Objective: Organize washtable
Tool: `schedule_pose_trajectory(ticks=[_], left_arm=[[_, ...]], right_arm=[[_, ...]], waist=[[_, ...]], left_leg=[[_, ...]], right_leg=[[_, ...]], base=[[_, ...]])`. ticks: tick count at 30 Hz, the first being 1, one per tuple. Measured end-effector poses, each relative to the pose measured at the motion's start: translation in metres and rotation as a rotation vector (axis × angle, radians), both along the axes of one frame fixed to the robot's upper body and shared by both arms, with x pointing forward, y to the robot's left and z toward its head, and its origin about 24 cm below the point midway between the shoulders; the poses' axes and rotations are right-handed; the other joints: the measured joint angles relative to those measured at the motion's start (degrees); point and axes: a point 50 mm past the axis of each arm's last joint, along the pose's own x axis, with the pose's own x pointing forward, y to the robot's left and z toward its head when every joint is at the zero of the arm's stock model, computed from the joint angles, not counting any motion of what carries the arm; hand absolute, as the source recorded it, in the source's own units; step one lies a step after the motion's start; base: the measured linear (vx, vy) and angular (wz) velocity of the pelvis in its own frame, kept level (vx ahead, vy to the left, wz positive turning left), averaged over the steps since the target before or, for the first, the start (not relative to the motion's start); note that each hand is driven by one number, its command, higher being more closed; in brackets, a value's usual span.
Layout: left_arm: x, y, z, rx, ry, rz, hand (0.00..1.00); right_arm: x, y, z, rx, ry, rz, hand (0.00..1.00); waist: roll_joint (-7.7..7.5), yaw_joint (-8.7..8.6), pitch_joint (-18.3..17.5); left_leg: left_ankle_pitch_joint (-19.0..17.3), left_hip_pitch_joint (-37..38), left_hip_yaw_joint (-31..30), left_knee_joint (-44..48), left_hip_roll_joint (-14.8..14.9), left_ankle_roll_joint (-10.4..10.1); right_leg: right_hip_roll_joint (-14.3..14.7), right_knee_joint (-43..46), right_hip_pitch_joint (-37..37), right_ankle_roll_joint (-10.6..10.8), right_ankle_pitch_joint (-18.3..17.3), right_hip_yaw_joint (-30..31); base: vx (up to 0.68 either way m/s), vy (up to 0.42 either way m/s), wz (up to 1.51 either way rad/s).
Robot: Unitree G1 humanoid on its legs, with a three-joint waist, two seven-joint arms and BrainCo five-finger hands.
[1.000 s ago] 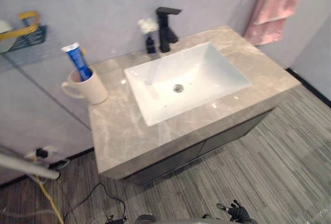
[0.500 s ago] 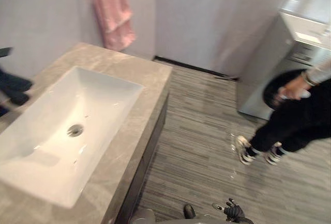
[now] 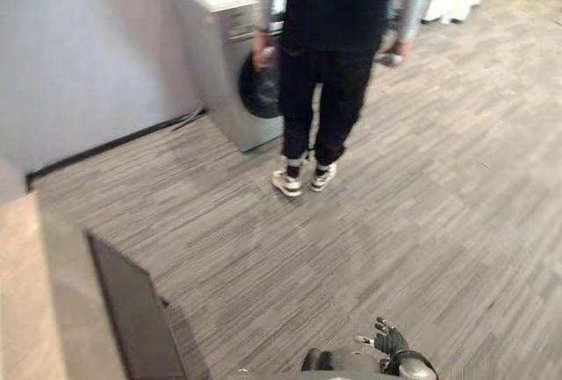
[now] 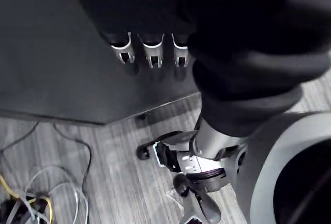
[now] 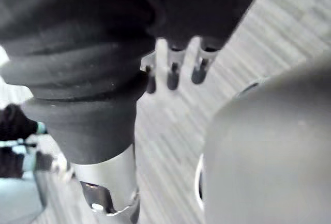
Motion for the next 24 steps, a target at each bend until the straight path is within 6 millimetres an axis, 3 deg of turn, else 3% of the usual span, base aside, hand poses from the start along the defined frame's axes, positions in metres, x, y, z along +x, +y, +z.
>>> schedule_pose_trajectory(ticks=[1, 2, 3, 4, 5, 6, 7, 8, 9, 10, 11, 12, 13, 14, 17, 19, 21, 22, 24], left_arm=[[-0.002, 0.006, 0.001, 0.016, 0.003, 0.01, 0.0], [-0.002, 0.008, 0.001, 0.025, 0.001, 0.031, 0.0], [-0.001, 0.015, 0.002, 0.051, -0.016, 0.067, 0.0], [0.004, 0.021, 0.003, 0.077, -0.049, 0.086, 0.0], [0.007, 0.024, 0.004, 0.089, -0.066, 0.087, 0.0], [0.015, 0.029, 0.004, 0.105, -0.099, 0.083, 0.0], [0.021, 0.032, 0.005, 0.114, -0.121, 0.081, 0.0], [0.023, 0.033, 0.005, 0.118, -0.129, 0.08, 0.0], [0.028, 0.036, 0.006, 0.129, -0.149, 0.074, 0.0], [0.04, 0.038, 0.006, 0.135, -0.183, 0.057, 0.0], [0.047, 0.035, 0.005, 0.126, -0.199, 0.056, 0.0], [0.056, 0.028, 0.005, 0.117, -0.233, 0.056, 0.0], [0.055, 0.038, 0.007, 0.145, -0.239, 0.047, 0.0], [0.065, 0.042, 0.007, 0.156, -0.258, 0.029, 0.0], [0.092, 0.044, 0.01, 0.174, -0.342, 0.018, 0.0], [0.094, 0.044, 0.011, 0.173, -0.348, 0.017, 0.0], [0.093, 0.051, 0.012, 0.192, -0.346, 0.01, 0.0], [0.091, 0.053, 0.012, 0.194, -0.336, 0.005, 0.0], [0.088, 0.052, 0.01, 0.188, -0.32, -0.008, 0.0]], right_arm=[[-0.002, 0.0, -0.001, 0.001, 0.005, -0.008, 0.0], [-0.003, 0.0, -0.001, 0.002, 0.008, -0.014, 0.0], [-0.004, -0.001, -0.002, 0.003, 0.015, -0.023, 0.0], [-0.006, -0.001, -0.003, 0.006, 0.023, -0.028, 0.0], [-0.007, -0.001, -0.003, 0.007, 0.028, -0.029, 0.0], [-0.009, 0.0, -0.004, 0.01, 0.041, -0.027, 0.0], [-0.01, -0.001, -0.005, 0.009, 0.05, -0.027, 0.0], [-0.011, -0.001, -0.006, 0.01, 0.055, -0.028, 0.0], [-0.01, 0.0, -0.006, 0.013, 0.059, -0.029, 0.0], [-0.01, 0.0, -0.006, 0.017, 0.063, -0.034, 0.0], [-0.008, -0.009, -0.004, -0.002, 0.053, -0.041, 0.0], [0.006, -0.013, 0.001, -0.013, 0.015, 0.005, 0.0], [0.006, -0.01, 0.0, -0.004, 0.013, 0.0, 0.0], [-0.003, -0.022, 0.0, -0.006, 0.019, -0.101, 0.0], [-0.013, -0.021, -0.004, 0.012, 0.046, -0.161, 0.0], [-0.014, -0.017, -0.005, 0.029, 0.051, -0.178, 0.0], [-0.016, -0.014, -0.007, 0.045, 0.071, -0.174, 0.0], [-0.018, -0.011, -0.008, 0.05, 0.083, -0.174, 0.0], [-0.021, -0.01, -0.01, 0.054, 0.101, -0.167, 0.0]], waist=[[0.49, -0.13, -0.1], [0.62, -0.05, 0.0], [0.29, -0.13, 0.2], [-0.46, -0.25, 0.3], [-0.95, -0.25, 0.4], [-1.82, 0.01, 0.6], [-2.26, 0.09, 0.7], [-2.45, 0.19, 0.8], [-2.89, 0.14, 1.0], [-1.74, -0.29, 1.4], [1.79, 0.05, 1.3], [1.27, 0.31, 1.6], [-0.16, 0.1, 1.7], [2.04, -0.59, 1.9], [0.7, -0.57, 1.6], [-0.21, -0.24, 1.3], [-1.74, 0.19, 1.0], [-2.43, 0.17, 0.5], [-2.22, 0.18, 0.0]], left_leg=[[1.6, -1.3, -0.3, 7.6, 3.4, 0.6], [2.2, -2.5, -0.8, 12.6, 5.7, 1.3], [1.7, -5.4, -2.5, 22.0, 9.1, 4.7], [1.5, -8.9, -6.2, 28.7, 10.0, 8.8], [1.4, -10.7, -9.0, 30.1, 9.1, 8.3], [1.5, -13.7, -15.3, 29.7, 5.5, 7.7], [1.3, -15.8, -21.3, 27.2, 0.9, 6.0], [1.1, -16.4, -23.7, 25.5, -1.3, 5.6], [1.1, -17.6, -28.2, 20.8, -6.1, 5.6], [1.4, -18.7, -35.1, 13.2, -10.4, 5.2], [2.0, -19.4, -38.4, 8.4, -9.5, 4.2], [4.5, -21.0, -42.7, 0.2, -9.3, -0.8], [6.5, -21.5, -45.0, -3.0, -10.8, -4.1], [10.7, -20.5, -48.5, -2.8, -10.1, -6.0], [10.8, -17.2, -43.7, -7.4, -9.9, -2.3], [10.1, -16.7, -40.2, -7.9, -9.0, 0.5], [9.8, -15.4, -34.2, -8.9, -9.3, 1.7], [9.8, -14.4, -33.5, -9.0, -9.7, 1.7], [9.9, -11.2, -32.1, -11.4, -10.3, 1.8]], right_leg=[[3.5, -3.6, 1.7, -0.8, 0.7, 3.8], [5.0, -5.0, 2.6, -0.9, 1.2, 6.0], [7.3, -7.0, 4.2, -0.8, 1.6, 9.3], [8.7, -7.9, 5.8, -1.5, 2.8, 12.9], [9.1, -8.3, 6.7, -2.8, 3.6, 14.6], [9.7, -8.8, 8.3, -4.2, 4.6, 18.6], [10.3, -9.6, 10.3, -4.3, 5.5, 23.2], [10.4, -9.9, 11.2, -4.1, 5.7, 25.5], [10.5, -10.5, 12.6, -2.1, 6.0, 29.7], [11.7, -8.6, 12.6, 11.0, 5.4, 34.0], [12.9, -2.9, 9.9, 13.0, 3.1, 34.9], [7.1, 8.8, 2.1, -0.4, -4.6, 33.5], [1.8, 4.0, 1.9, 7.7, -3.5, 35.4], [3.9, 2.0, 3.3, 7.2, -2.4, 36.8], [3.1, -6.4, 6.1, 9.4, 2.0, 44.9], [2.1, -9.1, 6.0, 10.8, 2.9, 46.6], [-4.6, -9.6, 4.3, 10.9, 4.1, 35.0], [-5.7, -10.6, 4.9, 11.6, 4.9, 32.1], [-6.6, -12.6, 7.0, 11.9, 5.8, 28.6]], base=[[0.17, -0.257, -1.72], [0.19, -0.236, -1.8], [0.22, -0.17, -1.7], [0.23, -0.148, -1.61], [0.23, -0.095, -1.55], [0.22, -0.024, -1.75], [0.22, 0.005, -1.93], [0.21, 0.045, -2.08], [0.17, 0.044, -1.99], [0.14, 0.032, -1.99], [0.05, 0.152, -2.34], [-0.01, 0.19, -2.06], [-0.06, 0.137, -2.04], [0.07, 0.032, -1.28], [0.21, 0.151, -1.12], [0.09, 0.232, -1.08], [0.08, 0.24, -1.04], [0.08, 0.153, -0.65], [0.1, 0.065, -0.39]])
